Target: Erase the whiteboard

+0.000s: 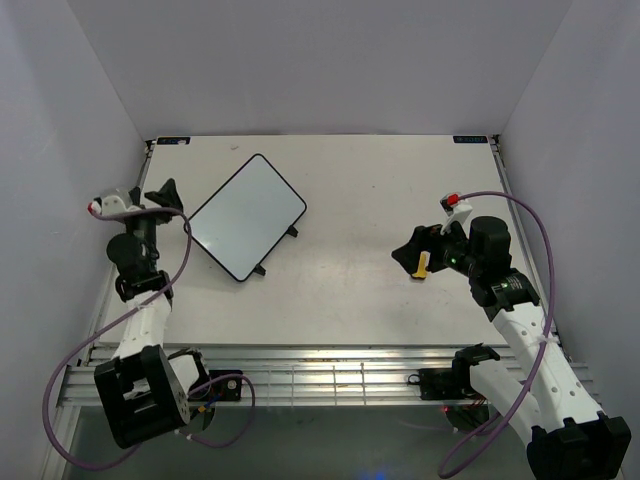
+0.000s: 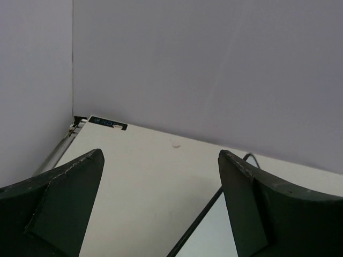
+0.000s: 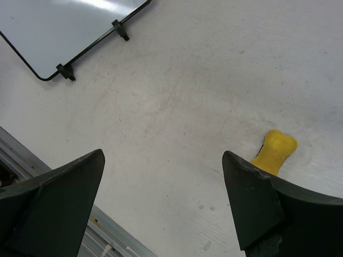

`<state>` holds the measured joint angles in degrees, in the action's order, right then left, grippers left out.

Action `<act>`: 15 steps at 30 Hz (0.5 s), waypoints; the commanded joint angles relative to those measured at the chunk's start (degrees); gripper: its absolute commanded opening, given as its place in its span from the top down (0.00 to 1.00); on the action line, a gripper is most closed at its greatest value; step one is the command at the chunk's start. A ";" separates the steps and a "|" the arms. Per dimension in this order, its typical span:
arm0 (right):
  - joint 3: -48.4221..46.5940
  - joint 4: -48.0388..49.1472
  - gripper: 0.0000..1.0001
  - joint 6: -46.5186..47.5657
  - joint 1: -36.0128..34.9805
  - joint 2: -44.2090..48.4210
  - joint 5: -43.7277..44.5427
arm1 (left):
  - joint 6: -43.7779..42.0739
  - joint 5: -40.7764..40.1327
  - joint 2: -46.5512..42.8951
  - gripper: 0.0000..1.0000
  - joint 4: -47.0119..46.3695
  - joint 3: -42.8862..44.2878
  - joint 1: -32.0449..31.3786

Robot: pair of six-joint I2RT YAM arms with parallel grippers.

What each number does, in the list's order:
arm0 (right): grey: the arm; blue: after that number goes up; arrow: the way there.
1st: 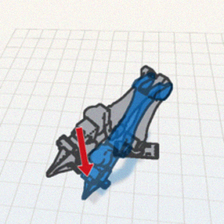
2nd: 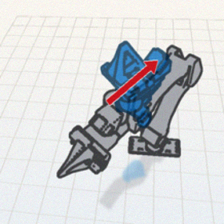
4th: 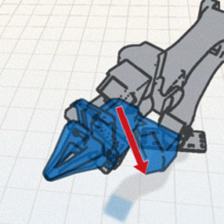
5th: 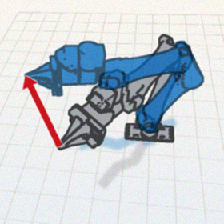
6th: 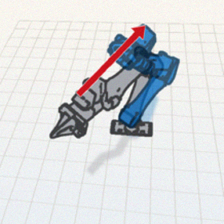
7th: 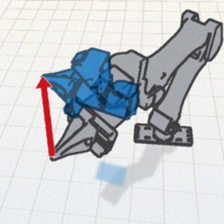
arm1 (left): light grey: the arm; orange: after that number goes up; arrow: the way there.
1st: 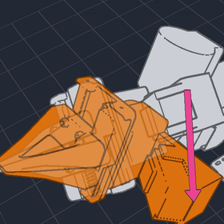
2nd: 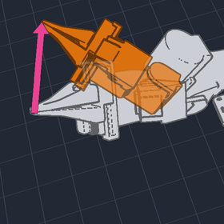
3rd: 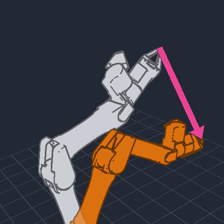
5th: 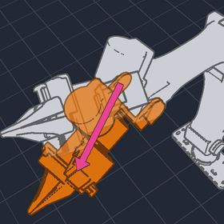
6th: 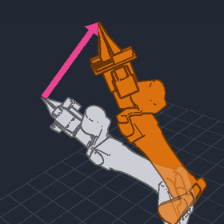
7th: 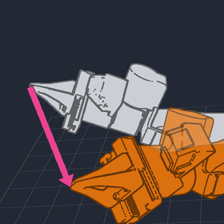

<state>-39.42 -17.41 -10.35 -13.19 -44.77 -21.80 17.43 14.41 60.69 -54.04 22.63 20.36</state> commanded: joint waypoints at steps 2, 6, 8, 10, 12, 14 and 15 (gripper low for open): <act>-0.48 0.36 0.02 0.51 0.01 0.13 3.78 | 6.99 -8.53 -3.46 0.02 29.75 13.38 -2.52; -2.76 -3.93 0.10 -0.81 0.01 0.04 12.10 | 4.81 -17.18 -9.51 0.02 44.49 20.94 -6.38; -4.08 -5.95 0.10 -1.07 0.01 0.21 14.76 | 4.63 -18.02 -11.28 0.02 50.84 23.85 -6.91; -5.40 -7.72 0.10 -1.16 0.01 0.56 18.00 | 4.19 -16.27 -13.47 0.02 59.03 27.01 -8.05; -7.77 -10.35 0.10 -1.16 0.01 1.09 19.51 | 4.36 -14.69 -14.71 0.02 66.39 28.42 -8.67; -10.66 -12.46 0.10 -1.08 0.01 1.18 21.18 | 3.40 -15.81 -16.38 0.02 70.81 30.62 -9.28; -11.81 -14.65 0.10 -0.99 -0.08 1.18 21.54 | 2.96 -18.08 -16.91 0.02 73.87 30.98 -11.63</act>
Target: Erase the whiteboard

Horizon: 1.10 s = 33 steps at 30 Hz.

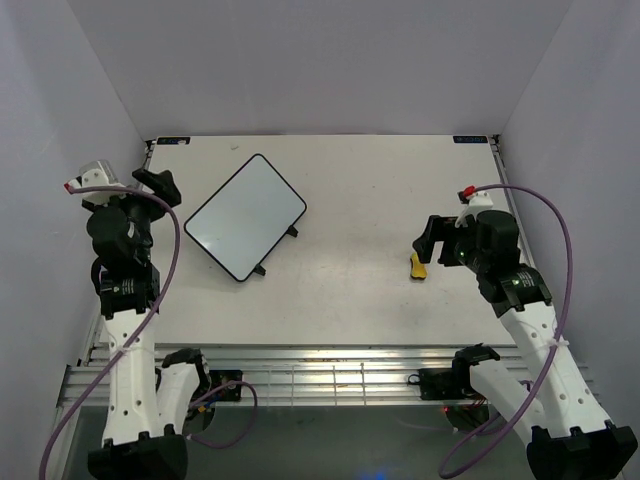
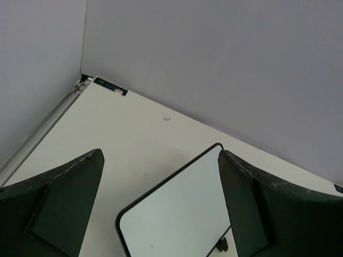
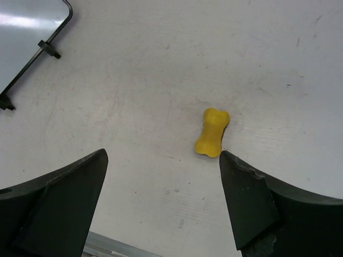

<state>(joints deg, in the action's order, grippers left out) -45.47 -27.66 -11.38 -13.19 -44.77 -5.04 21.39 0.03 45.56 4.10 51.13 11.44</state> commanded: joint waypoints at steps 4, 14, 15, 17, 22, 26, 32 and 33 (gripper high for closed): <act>-9.63 -8.01 0.10 0.13 -0.17 1.88 6.60 | -5.65 -10.30 -4.86 0.02 21.03 4.50 -9.76; -20.18 -19.35 0.10 4.34 -0.17 2.41 12.68 | -6.54 -1.71 -8.03 0.02 35.17 7.31 -15.66; -20.53 -20.06 0.10 4.61 -0.17 2.58 13.29 | -6.45 -1.44 -9.25 0.02 35.80 6.88 -15.75; -20.45 -20.68 0.10 5.05 -0.17 3.28 14.44 | -6.01 -0.12 -10.75 0.02 36.42 6.00 -16.01; -17.64 -19.89 0.10 4.79 -0.17 5.75 13.91 | -5.92 6.20 -17.06 0.02 38.62 2.22 -16.62; -16.41 -20.33 0.10 3.91 -0.08 7.50 13.92 | -5.83 5.41 -21.29 0.02 42.22 3.62 -17.33; -14.82 -20.77 0.10 3.73 -0.17 9.35 13.30 | -4.95 7.17 -22.27 0.02 47.31 3.89 -17.59; -14.73 -20.94 0.10 3.73 -0.17 9.62 13.30 | -4.95 7.61 -22.44 0.02 47.40 3.71 -17.68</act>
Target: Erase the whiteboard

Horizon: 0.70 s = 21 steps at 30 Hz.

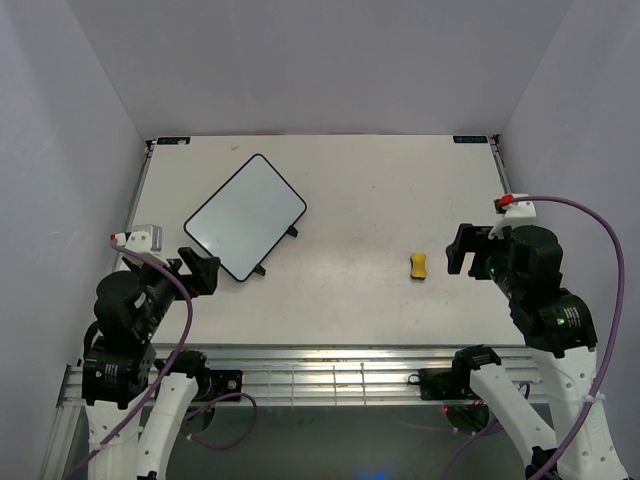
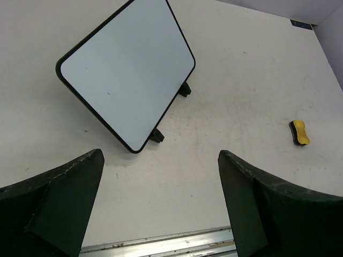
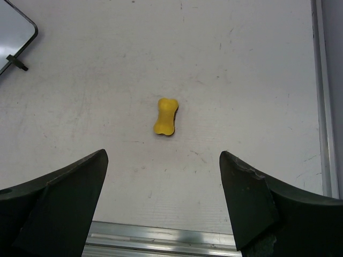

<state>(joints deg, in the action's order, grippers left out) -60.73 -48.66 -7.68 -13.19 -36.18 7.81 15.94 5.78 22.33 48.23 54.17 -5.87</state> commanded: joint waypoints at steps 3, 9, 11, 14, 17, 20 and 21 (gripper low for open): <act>0.35 -0.47 0.10 0.21 -0.17 1.55 0.36 | 0.84 1.16 0.18 0.02 3.19 0.15 -0.37; 0.61 -0.73 0.10 0.12 -0.08 1.64 -0.60 | 1.11 0.11 0.09 0.02 3.19 0.93 -0.37; 0.70 -0.56 0.10 0.21 -0.17 1.47 -0.87 | 1.19 -0.07 0.09 0.02 3.19 1.20 -0.37; 1.05 -0.12 0.10 0.21 -0.17 1.12 -0.96 | 1.28 -0.77 0.44 0.02 2.84 1.37 -0.37; 1.31 0.23 0.10 0.21 -0.17 1.03 -0.61 | 0.93 -1.82 0.79 0.02 2.57 2.25 -0.37; 1.67 0.76 0.10 0.21 -0.17 0.85 -1.31 | 0.49 -3.49 0.88 0.02 2.57 2.95 -0.37; 1.75 0.76 0.10 0.21 -0.17 0.77 -1.48 | 0.40 -3.67 0.88 0.02 2.57 3.04 -0.37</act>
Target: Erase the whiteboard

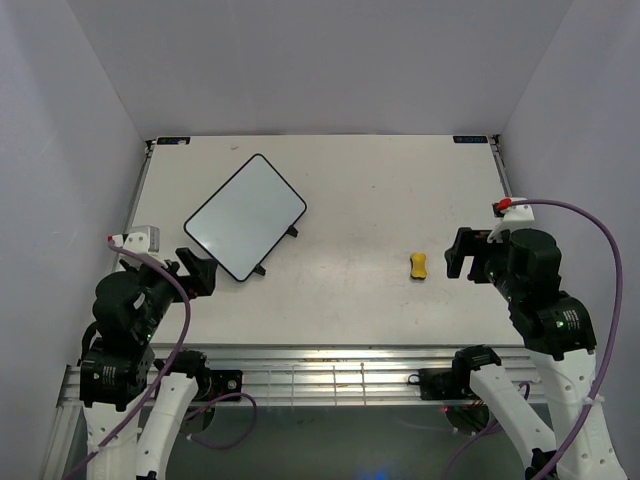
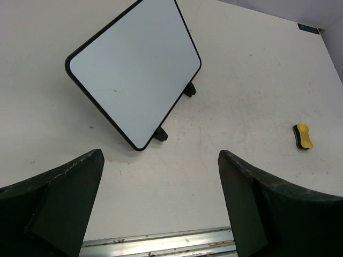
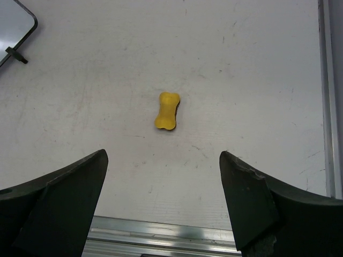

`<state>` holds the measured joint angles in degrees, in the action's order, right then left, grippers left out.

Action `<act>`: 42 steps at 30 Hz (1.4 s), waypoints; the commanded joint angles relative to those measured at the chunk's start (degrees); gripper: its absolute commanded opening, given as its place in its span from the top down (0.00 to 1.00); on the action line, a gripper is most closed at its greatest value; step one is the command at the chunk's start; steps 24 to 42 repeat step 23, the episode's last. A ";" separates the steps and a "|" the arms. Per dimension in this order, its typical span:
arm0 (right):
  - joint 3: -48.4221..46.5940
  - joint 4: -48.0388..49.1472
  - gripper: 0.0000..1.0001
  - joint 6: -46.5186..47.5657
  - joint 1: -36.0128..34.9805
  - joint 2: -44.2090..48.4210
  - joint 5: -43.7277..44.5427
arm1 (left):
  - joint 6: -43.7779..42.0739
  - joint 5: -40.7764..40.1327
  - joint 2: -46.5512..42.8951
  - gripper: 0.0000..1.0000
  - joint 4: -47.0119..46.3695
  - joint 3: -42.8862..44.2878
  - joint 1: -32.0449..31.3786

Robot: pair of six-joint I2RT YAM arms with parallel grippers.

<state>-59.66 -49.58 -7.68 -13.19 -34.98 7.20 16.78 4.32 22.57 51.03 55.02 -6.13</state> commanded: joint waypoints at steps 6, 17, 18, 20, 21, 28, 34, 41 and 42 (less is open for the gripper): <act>0.95 1.77 0.10 0.48 -0.17 -0.79 -0.52 | -0.34 -2.21 0.55 0.02 -0.22 2.10 -0.11; 1.56 1.86 0.10 0.91 -0.17 -0.61 -1.05 | -0.52 -2.21 0.64 0.02 -0.14 2.28 -0.11; 1.56 1.86 0.10 0.83 -0.17 -0.61 -1.05 | -0.43 -2.21 0.64 0.02 -0.14 2.28 -0.11; 1.82 2.12 0.10 0.83 -0.17 -0.61 -0.96 | -0.52 -2.21 0.72 0.02 -0.14 2.28 -0.11; 2.00 2.21 0.10 0.83 -0.08 -0.79 -0.79 | -0.43 -2.21 0.64 0.02 -0.14 2.28 -0.11; 2.09 2.21 0.10 0.83 -0.17 -0.88 -0.70 | -0.25 -1.95 0.64 0.02 -0.14 2.10 -0.11; 2.09 2.21 0.10 0.83 -0.17 -0.88 -0.70 | -0.25 -1.95 0.64 0.02 -0.14 2.10 -0.11; 2.09 2.21 0.10 0.83 -0.17 -0.88 -0.70 | -0.25 -1.95 0.64 0.02 -0.14 2.10 -0.11; 2.09 2.21 0.10 0.83 -0.17 -0.88 -0.70 | -0.25 -1.95 0.64 0.02 -0.14 2.10 -0.11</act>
